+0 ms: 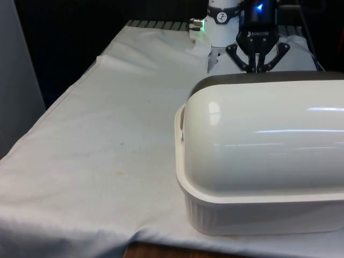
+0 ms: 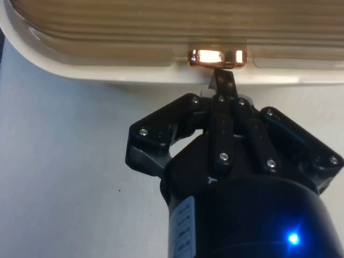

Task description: Open the lid, then close it.

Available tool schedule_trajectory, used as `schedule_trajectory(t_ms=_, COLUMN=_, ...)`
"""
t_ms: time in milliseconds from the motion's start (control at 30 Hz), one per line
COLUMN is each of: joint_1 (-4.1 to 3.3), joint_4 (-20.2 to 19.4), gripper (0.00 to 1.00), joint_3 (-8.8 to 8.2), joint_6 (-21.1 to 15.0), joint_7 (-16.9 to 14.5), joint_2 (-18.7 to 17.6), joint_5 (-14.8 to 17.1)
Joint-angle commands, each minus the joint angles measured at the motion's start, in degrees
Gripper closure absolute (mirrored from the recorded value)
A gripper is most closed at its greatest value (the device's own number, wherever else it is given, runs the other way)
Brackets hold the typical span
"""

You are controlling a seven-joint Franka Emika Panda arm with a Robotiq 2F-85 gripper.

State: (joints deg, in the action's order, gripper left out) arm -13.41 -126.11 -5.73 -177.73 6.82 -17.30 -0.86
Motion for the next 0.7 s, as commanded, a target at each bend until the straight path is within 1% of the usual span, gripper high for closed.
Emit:
schedule_trajectory(t_ms=0, joint_1=0.00, joint_4=0.1, gripper=1.00, joint_3=0.00, joint_6=0.5, joint_7=0.2, joint_2=0.2, joint_5=0.1)
schedule_trajectory(t_ms=67, joint_1=0.00, joint_4=0.1, gripper=1.00, joint_3=0.00, joint_6=0.6, joint_7=0.2, joint_2=0.2, joint_5=0.2)
schedule_trajectory(t_ms=167, joint_1=0.29, joint_4=0.1, gripper=1.00, joint_3=0.34, joint_6=1.8, joint_7=0.3, joint_2=0.6, joint_5=0.5)
schedule_trajectory(t_ms=200, joint_1=0.06, joint_4=0.0, gripper=1.00, joint_3=-0.06, joint_6=1.0, joint_7=0.2, joint_2=0.3, joint_5=0.0)
schedule_trajectory(t_ms=233, joint_1=0.40, joint_4=0.1, gripper=1.00, joint_3=0.46, joint_6=2.2, joint_7=0.3, joint_2=0.7, joint_5=0.5)
schedule_trajectory(t_ms=400, joint_1=0.86, joint_4=0.2, gripper=1.00, joint_3=1.03, joint_6=3.8, joint_7=0.0, joint_2=1.6, joint_5=1.4)
schedule_trajectory(t_ms=467, joint_1=0.86, joint_4=0.3, gripper=1.00, joint_3=1.03, joint_6=3.9, joint_7=-0.1, joint_2=1.8, joint_5=1.6)
schedule_trajectory(t_ms=500, joint_1=0.23, joint_4=0.1, gripper=1.00, joint_3=-0.11, joint_6=3.6, joint_7=0.4, joint_2=1.7, joint_5=0.6)
schedule_trajectory(t_ms=533, joint_1=0.86, joint_4=0.3, gripper=1.00, joint_3=1.03, joint_6=3.9, joint_7=0.0, joint_2=1.8, joint_5=1.7)
schedule_trajectory(t_ms=667, joint_1=0.92, joint_4=0.7, gripper=1.00, joint_3=0.97, joint_6=4.2, joint_7=0.2, joint_2=2.1, joint_5=1.9)
